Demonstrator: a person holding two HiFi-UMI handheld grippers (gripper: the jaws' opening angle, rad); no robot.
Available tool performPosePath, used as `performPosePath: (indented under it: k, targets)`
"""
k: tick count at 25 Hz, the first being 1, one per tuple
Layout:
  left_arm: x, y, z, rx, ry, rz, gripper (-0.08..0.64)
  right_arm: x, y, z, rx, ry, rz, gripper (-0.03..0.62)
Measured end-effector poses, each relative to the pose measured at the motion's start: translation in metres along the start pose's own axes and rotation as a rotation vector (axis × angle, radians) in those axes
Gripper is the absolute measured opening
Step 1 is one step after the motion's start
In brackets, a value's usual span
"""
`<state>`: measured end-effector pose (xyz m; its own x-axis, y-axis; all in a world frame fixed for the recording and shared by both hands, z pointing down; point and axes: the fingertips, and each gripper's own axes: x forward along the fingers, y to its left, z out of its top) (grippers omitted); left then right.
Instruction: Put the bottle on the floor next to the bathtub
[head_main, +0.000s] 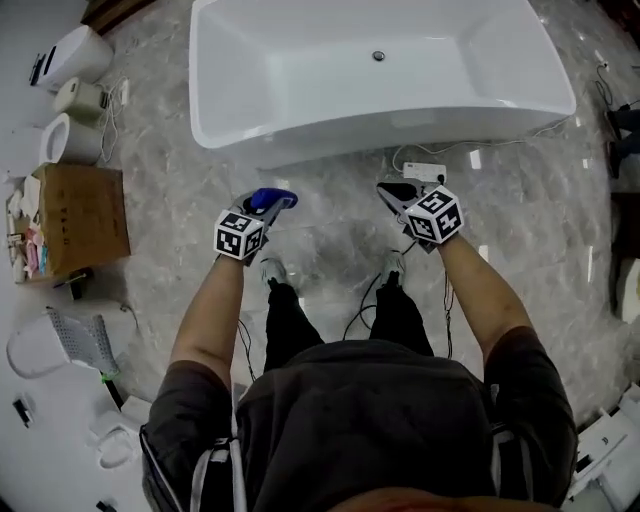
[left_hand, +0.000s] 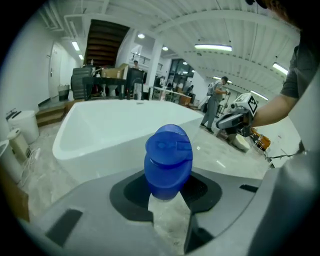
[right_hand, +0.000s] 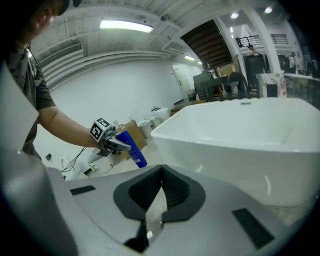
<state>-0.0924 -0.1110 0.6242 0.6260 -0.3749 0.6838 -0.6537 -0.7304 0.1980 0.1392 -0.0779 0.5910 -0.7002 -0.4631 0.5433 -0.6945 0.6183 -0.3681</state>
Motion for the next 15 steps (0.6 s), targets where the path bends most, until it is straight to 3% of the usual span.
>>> performPosePath:
  k: [5, 9, 15]
  targets:
    - [0.066, 0.053, -0.117, -0.095, 0.046, 0.003, 0.140, 0.088, -0.031, -0.087, 0.013, 0.152, -0.040, -0.008]
    - [0.114, 0.091, -0.211, -0.108, 0.131, 0.032, 0.140, 0.155, -0.047, -0.148, -0.015, 0.215, -0.011, -0.008]
    - [0.192, 0.138, -0.285, -0.073, 0.173, 0.042, 0.140, 0.236, -0.087, -0.230, -0.023, 0.267, 0.023, -0.008]
